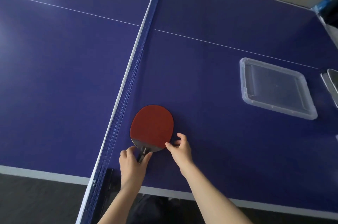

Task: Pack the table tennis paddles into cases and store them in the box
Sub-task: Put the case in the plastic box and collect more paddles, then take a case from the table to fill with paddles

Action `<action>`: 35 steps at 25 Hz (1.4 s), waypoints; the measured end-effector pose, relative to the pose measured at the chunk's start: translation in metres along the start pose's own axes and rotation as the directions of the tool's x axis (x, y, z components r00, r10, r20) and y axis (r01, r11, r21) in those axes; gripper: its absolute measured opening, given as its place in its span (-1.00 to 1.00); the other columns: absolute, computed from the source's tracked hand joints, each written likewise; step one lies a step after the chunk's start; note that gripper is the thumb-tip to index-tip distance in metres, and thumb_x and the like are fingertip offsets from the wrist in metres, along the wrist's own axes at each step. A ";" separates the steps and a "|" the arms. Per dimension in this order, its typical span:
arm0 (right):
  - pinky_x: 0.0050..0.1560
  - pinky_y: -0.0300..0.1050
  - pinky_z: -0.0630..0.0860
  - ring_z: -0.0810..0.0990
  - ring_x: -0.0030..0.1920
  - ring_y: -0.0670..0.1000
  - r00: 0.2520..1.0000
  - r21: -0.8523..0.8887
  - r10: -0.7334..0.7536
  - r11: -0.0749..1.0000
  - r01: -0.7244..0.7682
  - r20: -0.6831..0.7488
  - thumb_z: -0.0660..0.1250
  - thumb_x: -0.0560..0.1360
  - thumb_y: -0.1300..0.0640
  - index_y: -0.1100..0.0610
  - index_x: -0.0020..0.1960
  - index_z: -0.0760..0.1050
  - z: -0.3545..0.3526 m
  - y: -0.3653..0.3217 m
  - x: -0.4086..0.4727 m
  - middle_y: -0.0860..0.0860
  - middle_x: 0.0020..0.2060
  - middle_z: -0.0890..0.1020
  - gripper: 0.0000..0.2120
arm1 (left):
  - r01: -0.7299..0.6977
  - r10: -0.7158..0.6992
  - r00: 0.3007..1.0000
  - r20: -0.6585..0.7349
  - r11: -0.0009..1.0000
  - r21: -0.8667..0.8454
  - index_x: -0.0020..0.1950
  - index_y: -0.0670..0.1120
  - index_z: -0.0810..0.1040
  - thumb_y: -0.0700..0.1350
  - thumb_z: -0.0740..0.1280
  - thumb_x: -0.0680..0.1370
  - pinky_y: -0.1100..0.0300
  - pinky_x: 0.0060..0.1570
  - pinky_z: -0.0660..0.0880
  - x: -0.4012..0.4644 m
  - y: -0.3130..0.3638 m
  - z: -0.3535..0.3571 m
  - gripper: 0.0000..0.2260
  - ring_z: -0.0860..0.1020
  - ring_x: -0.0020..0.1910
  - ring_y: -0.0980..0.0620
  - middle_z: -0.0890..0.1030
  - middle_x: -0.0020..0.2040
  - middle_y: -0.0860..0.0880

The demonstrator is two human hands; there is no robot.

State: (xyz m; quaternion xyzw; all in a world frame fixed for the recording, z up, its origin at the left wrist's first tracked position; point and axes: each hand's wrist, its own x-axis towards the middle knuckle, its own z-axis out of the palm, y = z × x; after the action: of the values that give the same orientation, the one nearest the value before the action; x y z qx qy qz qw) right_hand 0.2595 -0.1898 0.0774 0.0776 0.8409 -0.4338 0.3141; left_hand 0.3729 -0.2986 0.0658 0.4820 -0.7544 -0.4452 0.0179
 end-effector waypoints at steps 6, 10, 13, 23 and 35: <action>-0.04 -0.29 0.39 0.46 0.08 -0.06 0.989 -0.143 -0.118 0.984 0.104 -0.089 0.37 0.50 0.09 0.07 0.39 0.29 -0.053 0.026 -0.008 0.03 0.18 0.42 -0.50 | -0.332 0.367 0.928 -0.065 0.893 0.304 0.30 -0.11 0.44 0.08 0.48 0.41 -0.11 0.19 0.34 0.000 0.027 -0.003 -0.45 0.38 0.28 -0.16 0.44 0.29 -0.08; 0.15 -0.22 0.44 0.42 0.25 -0.03 0.965 -0.345 -0.237 0.920 0.185 -0.112 0.29 0.55 0.03 0.06 0.42 0.24 -0.104 0.055 -0.019 0.02 0.29 0.39 -0.51 | -0.623 0.596 0.771 0.224 0.632 0.461 0.29 -0.19 0.49 0.07 0.48 0.43 -0.13 0.19 0.40 -0.006 0.054 0.026 -0.47 0.46 0.29 -0.18 0.51 0.30 -0.13; 0.27 -0.17 0.42 0.37 0.35 -0.02 0.947 -0.464 -0.279 0.868 0.177 -0.161 0.24 0.57 0.00 0.06 0.46 0.19 -0.151 0.088 -0.032 0.00 0.37 0.35 -0.50 | -0.735 0.557 0.675 0.484 0.456 0.501 0.45 -0.14 0.34 0.21 0.27 0.53 0.00 0.38 0.26 -0.029 0.084 0.065 -0.38 0.30 0.45 -0.08 0.35 0.46 -0.08; 0.37 -0.09 0.32 0.30 0.41 0.01 0.885 -0.575 -0.214 0.815 -0.072 -0.414 0.16 0.60 -0.02 0.06 0.50 0.13 -0.341 0.264 -0.135 0.01 0.42 0.30 -0.49 | -0.937 0.497 0.342 0.797 0.119 0.328 0.54 -0.10 0.11 0.27 0.09 0.59 0.08 0.48 0.09 -0.217 0.193 0.237 -0.35 0.16 0.52 -0.03 0.21 0.53 -0.03; 0.33 -0.09 0.35 0.34 0.39 -0.01 0.721 -0.361 -0.080 0.899 -0.246 -0.689 0.19 0.58 -0.03 0.05 0.49 0.15 -0.532 0.373 -0.187 0.00 0.40 0.35 -0.48 | -0.993 0.600 0.083 0.796 -0.022 0.120 0.51 -0.10 0.18 0.26 0.12 0.58 0.05 0.44 0.15 -0.391 0.326 0.394 -0.37 0.23 0.48 -0.05 0.29 0.49 -0.06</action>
State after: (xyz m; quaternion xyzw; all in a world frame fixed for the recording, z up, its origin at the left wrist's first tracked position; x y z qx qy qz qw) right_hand 0.3126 0.4788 0.1623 0.2006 0.9660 -0.1632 0.0083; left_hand 0.1704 0.2946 0.2100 -0.2730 -0.9476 -0.1379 -0.0923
